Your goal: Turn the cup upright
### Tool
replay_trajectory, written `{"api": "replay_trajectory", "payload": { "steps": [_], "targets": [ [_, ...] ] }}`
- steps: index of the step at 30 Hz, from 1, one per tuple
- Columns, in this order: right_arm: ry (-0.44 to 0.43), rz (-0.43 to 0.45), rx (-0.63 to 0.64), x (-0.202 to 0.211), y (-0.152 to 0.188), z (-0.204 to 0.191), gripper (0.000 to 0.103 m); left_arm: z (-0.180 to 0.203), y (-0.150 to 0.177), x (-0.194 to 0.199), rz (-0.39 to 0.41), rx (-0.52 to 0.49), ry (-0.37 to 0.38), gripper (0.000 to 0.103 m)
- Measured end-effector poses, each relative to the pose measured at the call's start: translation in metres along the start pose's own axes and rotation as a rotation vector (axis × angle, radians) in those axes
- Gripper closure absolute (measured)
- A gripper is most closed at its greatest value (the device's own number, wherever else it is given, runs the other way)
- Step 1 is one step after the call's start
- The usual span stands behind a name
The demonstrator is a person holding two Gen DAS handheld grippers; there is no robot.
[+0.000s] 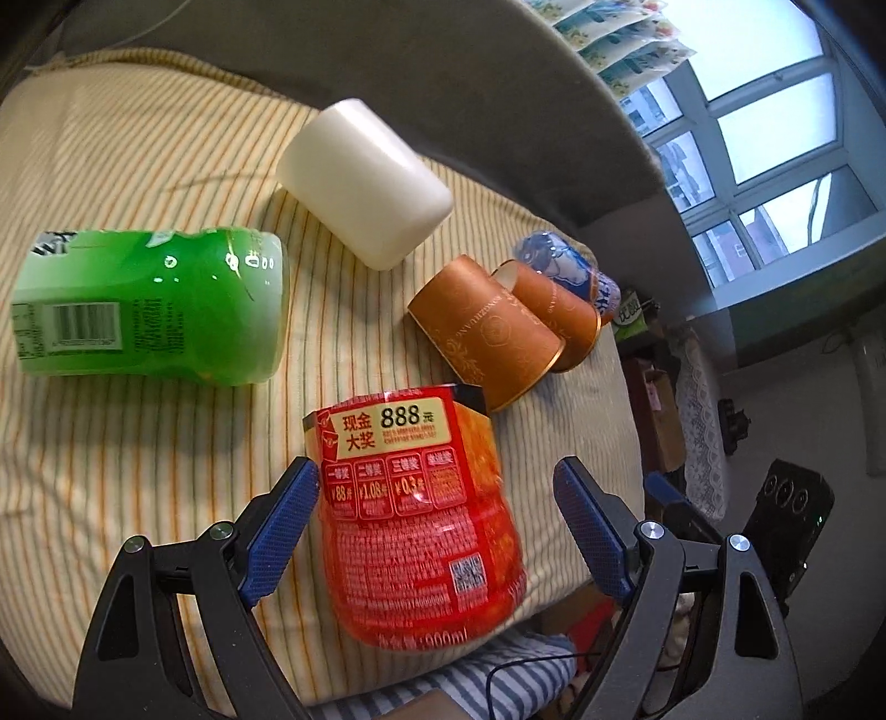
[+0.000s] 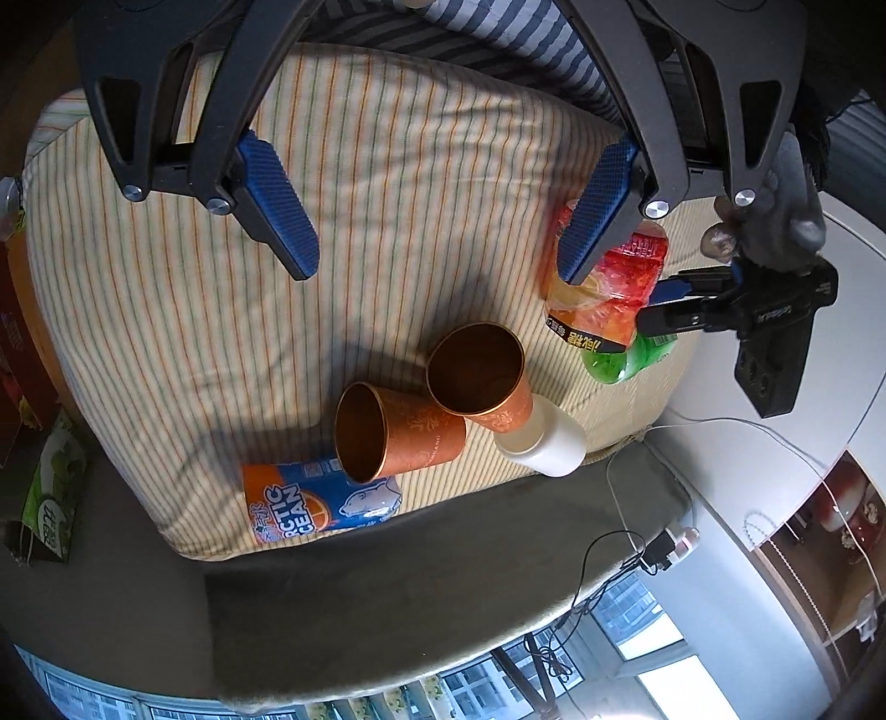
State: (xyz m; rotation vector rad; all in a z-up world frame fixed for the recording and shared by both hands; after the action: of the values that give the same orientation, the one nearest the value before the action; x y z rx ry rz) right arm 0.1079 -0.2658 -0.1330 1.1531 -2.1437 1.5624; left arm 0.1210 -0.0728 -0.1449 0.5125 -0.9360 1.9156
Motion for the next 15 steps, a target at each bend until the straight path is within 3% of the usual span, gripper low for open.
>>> {"api": "replay_trajectory", "payload": {
  "steps": [10,15],
  "targets": [
    [0.012,-0.003,-0.043,-0.003,0.005,0.014,0.013,-0.010,0.000,-0.023,-0.072,0.010,-0.020,0.016],
    [0.019,-0.008,-0.066,-0.004,0.007,0.022,0.013,-0.013,0.001,-0.029,-0.084,0.004,-0.023,0.022]
  ]
}}
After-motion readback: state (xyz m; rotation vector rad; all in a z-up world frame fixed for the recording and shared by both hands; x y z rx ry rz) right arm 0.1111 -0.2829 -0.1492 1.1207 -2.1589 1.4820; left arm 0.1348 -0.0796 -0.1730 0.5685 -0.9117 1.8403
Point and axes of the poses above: each gripper's, at about its wrist camera, not at the fingertips, and x roughly against the way its jaws point, z to its right, y to its underside, the point moved 10 cm from there along -x, roughly the way its jaws point, and after that the axes turned 10 degrees about z, right-handed, at the moved point
